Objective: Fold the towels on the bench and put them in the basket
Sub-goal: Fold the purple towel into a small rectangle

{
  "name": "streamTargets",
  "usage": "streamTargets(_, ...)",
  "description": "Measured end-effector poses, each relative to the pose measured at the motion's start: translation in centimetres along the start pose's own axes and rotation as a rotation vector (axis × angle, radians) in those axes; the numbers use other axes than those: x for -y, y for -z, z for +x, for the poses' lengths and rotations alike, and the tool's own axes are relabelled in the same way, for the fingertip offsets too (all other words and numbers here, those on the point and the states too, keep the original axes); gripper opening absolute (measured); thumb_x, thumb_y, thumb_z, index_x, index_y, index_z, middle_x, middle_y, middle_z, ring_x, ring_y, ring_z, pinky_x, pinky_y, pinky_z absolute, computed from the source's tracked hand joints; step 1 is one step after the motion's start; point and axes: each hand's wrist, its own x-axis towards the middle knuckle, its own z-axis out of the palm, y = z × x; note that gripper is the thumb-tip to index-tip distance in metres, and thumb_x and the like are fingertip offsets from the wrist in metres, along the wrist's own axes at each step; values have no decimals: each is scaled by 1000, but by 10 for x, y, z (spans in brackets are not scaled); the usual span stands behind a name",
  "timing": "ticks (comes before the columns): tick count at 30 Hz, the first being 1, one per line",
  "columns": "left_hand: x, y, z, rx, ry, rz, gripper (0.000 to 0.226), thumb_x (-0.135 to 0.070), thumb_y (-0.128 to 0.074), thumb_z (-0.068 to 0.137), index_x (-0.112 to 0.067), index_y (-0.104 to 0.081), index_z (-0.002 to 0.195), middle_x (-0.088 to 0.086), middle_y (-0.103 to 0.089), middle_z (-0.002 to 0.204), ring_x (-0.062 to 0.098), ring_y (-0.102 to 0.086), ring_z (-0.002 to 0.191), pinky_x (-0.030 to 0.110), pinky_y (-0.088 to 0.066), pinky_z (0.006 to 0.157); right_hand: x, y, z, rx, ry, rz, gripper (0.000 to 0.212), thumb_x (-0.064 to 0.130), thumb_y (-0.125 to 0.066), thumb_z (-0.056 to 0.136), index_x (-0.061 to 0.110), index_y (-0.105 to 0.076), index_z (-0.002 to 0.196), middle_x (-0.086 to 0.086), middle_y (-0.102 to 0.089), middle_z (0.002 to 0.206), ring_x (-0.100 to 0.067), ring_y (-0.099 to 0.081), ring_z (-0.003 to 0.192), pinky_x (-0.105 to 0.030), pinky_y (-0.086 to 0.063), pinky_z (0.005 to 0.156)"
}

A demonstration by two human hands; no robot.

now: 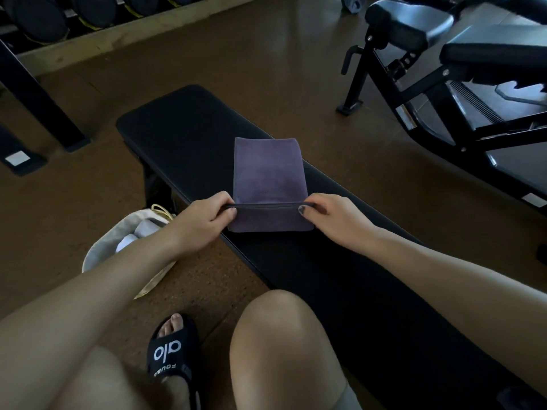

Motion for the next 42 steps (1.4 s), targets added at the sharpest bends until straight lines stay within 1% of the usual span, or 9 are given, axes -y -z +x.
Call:
streamTargets(5,-6,-6,13,-60,89,46,14,-28,-47,107,-22,-56,98,-1,-63,88,14,-61,79,29,-44,65,7,0,15,39,-133,15,23,32,-52,106,22,-72,102,5,-69,95,-12,-65,85,-30,-53,72)
streamTargets(10,-5,-13,21,-95,150,76,16,-27,-46,107,-16,-55,99,3,-60,90,16,-57,82,32,-40,66,7,-8,18,-43,-155,-36,24,31,-54,105,22,-69,90,5,-67,86,-9,-62,78,-25,-41,60)
streamTargets(19,-8,-26,29,-125,214,155,15,-25,-43,107,-18,-43,93,1,-51,85,11,-48,74,31,-31,61,7,-16,20,-154,-172,-70,23,29,-58,101,18,-69,85,4,-66,79,-13,-62,73,-28,-47,61)
streamTargets(25,-15,-29,22,-196,187,269,14,-26,-49,103,-19,-37,107,5,-53,100,22,-58,85,41,-49,72,14,-24,14,-247,-154,-105,14,24,-62,98,17,-50,93,2,-58,87,-13,-56,71,-26,-40,57)
streamTargets(28,-16,-28,19,-310,11,548,27,-22,-58,96,-18,-40,116,9,-48,110,26,-56,95,38,-49,78,15,-30,8,-323,-41,-171,20,20,-61,98,22,-42,104,0,-47,102,-12,-52,74,-28,-45,63)
streamTargets(31,-17,-29,21,-270,-314,794,39,-13,-69,85,-20,-49,118,10,-51,115,27,-55,97,39,-50,81,14,-33,8,-342,230,-384,11,13,-56,96,19,-56,106,-3,-50,106,-19,-53,87,-37,-48,75)
streamTargets(33,-17,-30,22,-196,-472,837,32,-7,-72,83,-17,-59,111,9,-59,110,24,-58,92,36,-52,77,10,-34,12,-305,369,-507,12,13,-60,94,17,-66,102,-4,-59,106,-22,-54,94,-39,-48,83)
streamTargets(38,-8,-24,19,-115,-543,795,12,-16,-53,97,-16,-61,105,5,-61,105,21,-59,89,35,-54,76,-2,-24,8,-217,484,-502,29,15,-51,89,15,-72,110,0,-68,111,-20,-60,105,-37,-49,96)
streamTargets(42,0,-18,12,-76,-528,742,38,-41,-59,92,-13,-63,117,6,-59,120,20,-59,102,32,-55,84,-9,-11,2,-68,450,-549,46,31,-57,89,22,-63,133,4,-62,136,-14,-54,129,-33,-38,116)
